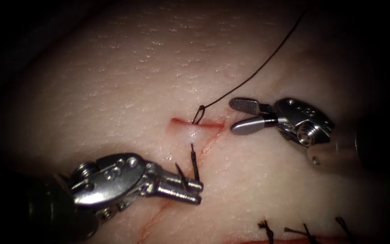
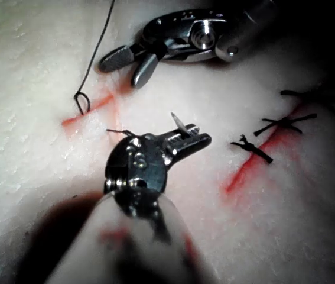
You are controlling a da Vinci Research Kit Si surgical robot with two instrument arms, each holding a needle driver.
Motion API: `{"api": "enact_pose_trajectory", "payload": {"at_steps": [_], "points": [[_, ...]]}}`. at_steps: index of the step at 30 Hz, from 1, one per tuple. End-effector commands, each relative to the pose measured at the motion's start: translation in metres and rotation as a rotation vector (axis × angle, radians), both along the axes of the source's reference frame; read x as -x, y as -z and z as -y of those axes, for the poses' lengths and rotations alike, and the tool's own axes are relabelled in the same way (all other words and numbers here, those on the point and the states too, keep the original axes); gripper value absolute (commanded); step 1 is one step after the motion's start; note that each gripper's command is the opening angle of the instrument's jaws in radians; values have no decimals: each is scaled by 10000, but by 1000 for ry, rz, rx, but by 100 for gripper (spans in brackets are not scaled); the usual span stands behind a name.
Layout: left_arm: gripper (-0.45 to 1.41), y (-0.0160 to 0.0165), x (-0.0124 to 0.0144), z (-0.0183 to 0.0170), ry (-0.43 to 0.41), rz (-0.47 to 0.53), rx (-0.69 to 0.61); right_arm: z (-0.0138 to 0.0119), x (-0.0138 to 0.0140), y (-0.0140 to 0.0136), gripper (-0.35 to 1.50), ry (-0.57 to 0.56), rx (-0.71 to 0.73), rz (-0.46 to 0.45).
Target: Wound Closure
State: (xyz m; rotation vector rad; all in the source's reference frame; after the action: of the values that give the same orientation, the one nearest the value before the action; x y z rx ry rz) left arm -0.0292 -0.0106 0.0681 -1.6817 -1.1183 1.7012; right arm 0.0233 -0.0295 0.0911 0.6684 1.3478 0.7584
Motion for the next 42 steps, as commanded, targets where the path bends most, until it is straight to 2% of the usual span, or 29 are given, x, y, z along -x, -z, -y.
{"api": "enact_pose_trajectory", "payload": {"at_steps": [1,4,6,11,13,19,20,24,29,34,39,42], "points": [[-45,-2,5,3,-4,4,-3,9,-8,-4,54,2,1,-3],[-45,13,0,-1,-6,37,52,16,-11,1,93,2,15,-3],[-45,20,-4,-4,3,25,111,21,-13,6,118,-4,36,-2],[-45,39,-22,-11,25,-31,320,42,-24,23,120,47,164,67],[-45,52,-32,-12,37,-61,459,53,-37,31,115,72,259,101],[-45,78,-46,-11,43,-83,577,46,-58,46,96,84,401,125],[-45,84,-48,-10,43,-87,590,43,-62,47,93,96,420,150],[-45,93,-49,-7,42,-89,603,42,-69,48,88,113,451,176],[-45,102,-48,-3,44,-93,610,47,-78,42,69,133,455,170],[-45,104,-49,-2,39,-96,616,53,-91,42,42,149,453,147],[-45,109,-51,1,40,-98,625,55,-99,39,4,165,454,154],[-45,115,-51,2,41,-99,627,53,-100,33,-3,176,455,170]]}}
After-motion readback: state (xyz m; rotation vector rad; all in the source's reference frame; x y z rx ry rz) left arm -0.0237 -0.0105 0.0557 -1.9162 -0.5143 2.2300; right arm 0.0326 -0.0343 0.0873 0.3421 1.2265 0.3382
